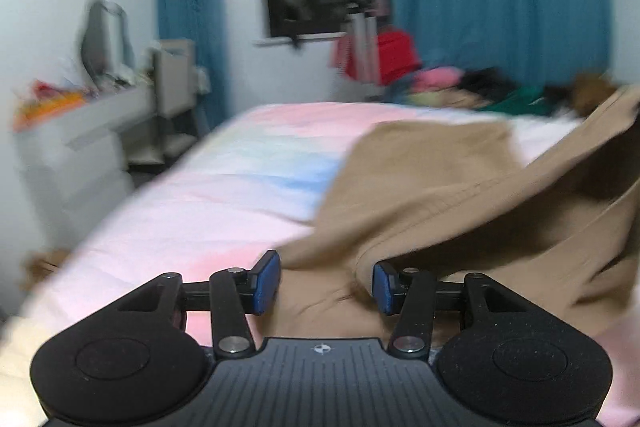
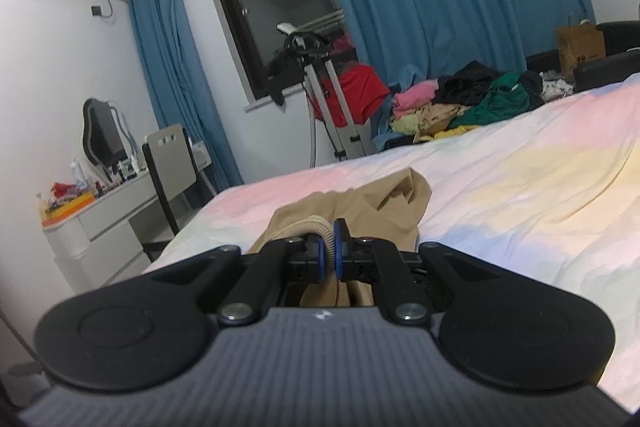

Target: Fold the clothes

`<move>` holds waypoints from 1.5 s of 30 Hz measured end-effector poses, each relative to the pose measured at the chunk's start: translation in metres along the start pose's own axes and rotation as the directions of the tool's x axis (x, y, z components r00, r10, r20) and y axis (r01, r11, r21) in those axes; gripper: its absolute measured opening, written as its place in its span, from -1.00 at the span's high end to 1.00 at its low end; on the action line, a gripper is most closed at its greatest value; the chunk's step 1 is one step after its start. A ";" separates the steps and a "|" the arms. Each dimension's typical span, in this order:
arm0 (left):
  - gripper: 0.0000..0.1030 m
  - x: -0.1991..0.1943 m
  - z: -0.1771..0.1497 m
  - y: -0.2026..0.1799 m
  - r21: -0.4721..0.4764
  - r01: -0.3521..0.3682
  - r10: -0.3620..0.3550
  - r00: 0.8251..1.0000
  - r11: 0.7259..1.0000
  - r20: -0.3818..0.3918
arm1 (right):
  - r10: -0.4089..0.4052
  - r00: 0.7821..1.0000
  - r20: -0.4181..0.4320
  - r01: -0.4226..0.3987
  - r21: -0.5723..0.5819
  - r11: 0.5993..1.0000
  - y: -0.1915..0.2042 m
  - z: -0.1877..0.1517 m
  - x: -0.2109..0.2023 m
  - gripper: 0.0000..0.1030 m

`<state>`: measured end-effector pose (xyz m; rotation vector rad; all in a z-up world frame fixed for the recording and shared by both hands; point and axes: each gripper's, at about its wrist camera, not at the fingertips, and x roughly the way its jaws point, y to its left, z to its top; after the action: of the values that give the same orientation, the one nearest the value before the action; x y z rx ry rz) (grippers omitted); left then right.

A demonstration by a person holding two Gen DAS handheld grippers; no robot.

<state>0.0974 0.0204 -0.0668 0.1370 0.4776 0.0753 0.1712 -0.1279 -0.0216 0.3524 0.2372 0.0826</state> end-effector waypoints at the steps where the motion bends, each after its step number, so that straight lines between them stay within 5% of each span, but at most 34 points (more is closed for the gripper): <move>1: 0.00 -0.003 0.001 0.001 0.009 -0.010 0.010 1.000 1.000 0.020 | -0.001 1.000 0.009 0.001 0.000 1.000 0.000 0.000 -0.001 0.85; 4: 0.00 -0.023 0.008 0.012 -0.069 -0.004 0.013 0.992 0.998 0.123 | -0.007 1.000 0.022 0.007 -0.001 1.000 0.001 0.001 -0.003 0.84; 8: -0.15 -0.056 0.018 0.036 -0.218 0.102 -0.044 0.965 0.971 0.257 | -0.011 1.000 0.014 0.011 -0.008 1.000 0.000 0.001 -0.002 0.84; 14: -0.21 -0.074 0.016 0.042 -0.267 0.232 -0.164 0.953 0.935 0.254 | -0.010 1.000 0.006 0.011 -0.007 1.000 0.003 0.001 0.000 0.84; 20: -0.26 -0.051 0.010 0.024 -0.190 0.186 -0.159 0.976 0.964 0.149 | -0.002 1.000 0.002 0.002 -0.008 1.000 0.003 0.000 -0.002 0.84; 23: -0.27 -0.030 0.000 0.009 -0.117 0.086 -0.079 0.995 0.989 0.063 | 0.001 1.000 -0.004 -0.001 0.002 1.000 0.001 0.000 -0.003 0.83; 28: -0.26 0.000 -0.003 0.009 -0.111 0.007 -0.008 1.000 0.994 -0.010 | -0.025 0.997 -0.070 0.024 -0.015 1.000 -0.002 -0.006 0.001 0.81; 31: -0.28 -0.002 0.001 0.023 -0.171 -0.005 0.010 1.000 0.985 0.029 | -0.084 0.989 -0.118 0.078 -0.057 0.995 -0.002 -0.014 0.005 0.74; 33: -0.28 -0.007 0.006 0.032 -0.207 -0.009 0.021 0.998 0.978 0.056 | -0.128 0.978 -0.167 0.113 -0.096 0.989 -0.003 -0.020 0.009 0.33; 36: -0.28 -0.017 0.011 0.044 -0.253 -0.010 0.037 0.994 0.968 0.105 | -0.154 0.952 -0.263 0.124 -0.126 0.984 -0.004 -0.031 0.012 0.01; 40: -0.29 -0.031 0.017 0.055 -0.297 0.014 0.034 0.987 0.955 0.156 | -0.230 0.911 -0.343 0.170 -0.197 0.966 -0.003 -0.047 0.008 0.00; 45: -0.33 -0.056 0.022 0.057 -0.282 0.063 0.011 0.968 0.957 0.252 | -0.309 0.933 -0.181 0.299 -0.084 0.951 -0.004 -0.025 -0.011 -0.01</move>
<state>0.0557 0.0684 -0.0139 -0.1457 0.2102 0.0992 0.1542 -0.1249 -0.0438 0.2493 0.4784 -0.1840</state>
